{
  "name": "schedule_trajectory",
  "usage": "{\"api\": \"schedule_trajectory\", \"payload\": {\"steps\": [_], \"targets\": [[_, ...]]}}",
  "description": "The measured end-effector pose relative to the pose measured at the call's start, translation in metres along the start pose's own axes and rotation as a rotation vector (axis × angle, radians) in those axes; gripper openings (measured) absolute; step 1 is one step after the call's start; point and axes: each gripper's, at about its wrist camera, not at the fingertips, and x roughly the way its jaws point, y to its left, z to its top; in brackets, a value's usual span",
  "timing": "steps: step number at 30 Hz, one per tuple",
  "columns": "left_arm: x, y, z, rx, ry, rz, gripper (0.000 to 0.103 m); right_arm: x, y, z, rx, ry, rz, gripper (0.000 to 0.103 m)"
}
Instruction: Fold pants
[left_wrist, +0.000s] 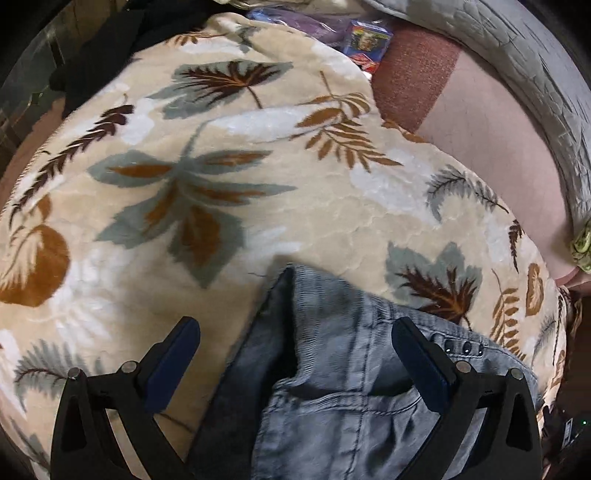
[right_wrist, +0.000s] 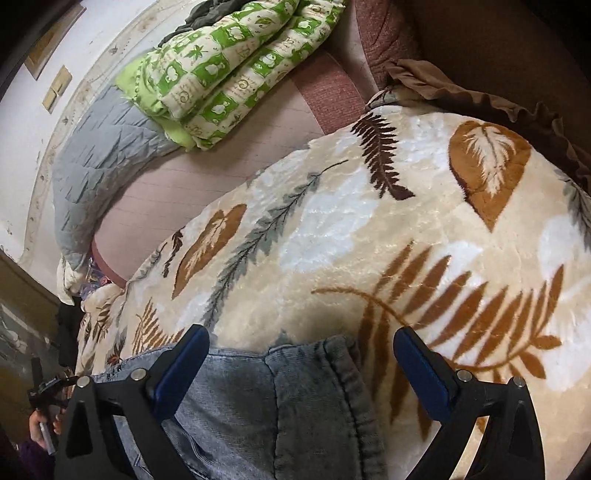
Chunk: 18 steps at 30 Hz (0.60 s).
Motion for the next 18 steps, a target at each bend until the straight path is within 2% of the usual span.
{"api": "schedule_trajectory", "payload": {"steps": [3, 5, 8, 10, 14, 16, 18], "targets": [[0.012, -0.006, 0.001, -0.002, 0.030, -0.005, 0.102, 0.003, 0.001, 0.000, 0.002, 0.004, 0.006, 0.099], [0.018, -0.011, 0.002, 0.001, 0.041, -0.025, 0.093, 0.005, 0.001, 0.000, 0.000, 0.007, 0.012, 0.095], [0.024, -0.016, 0.006, -0.005, 0.062, -0.041, 0.076, 0.005, -0.001, 0.000, 0.006, 0.004, 0.026, 0.093], [0.028, -0.016, 0.007, -0.017, 0.075, -0.044, 0.057, 0.004, -0.002, 0.001, 0.010, 0.001, 0.030, 0.093], [0.032, -0.014, 0.004, -0.014, 0.068, -0.056, 0.038, 0.003, -0.011, 0.003, 0.047, -0.006, 0.063, 0.093], [0.031, -0.017, 0.004, 0.007, 0.062, -0.049, 0.022, 0.005, -0.015, 0.004, 0.070, -0.002, 0.076, 0.093], [0.029, -0.020, 0.003, 0.019, 0.054, -0.049, 0.018, 0.008, -0.017, 0.005, 0.078, 0.007, 0.072, 0.093]]}}
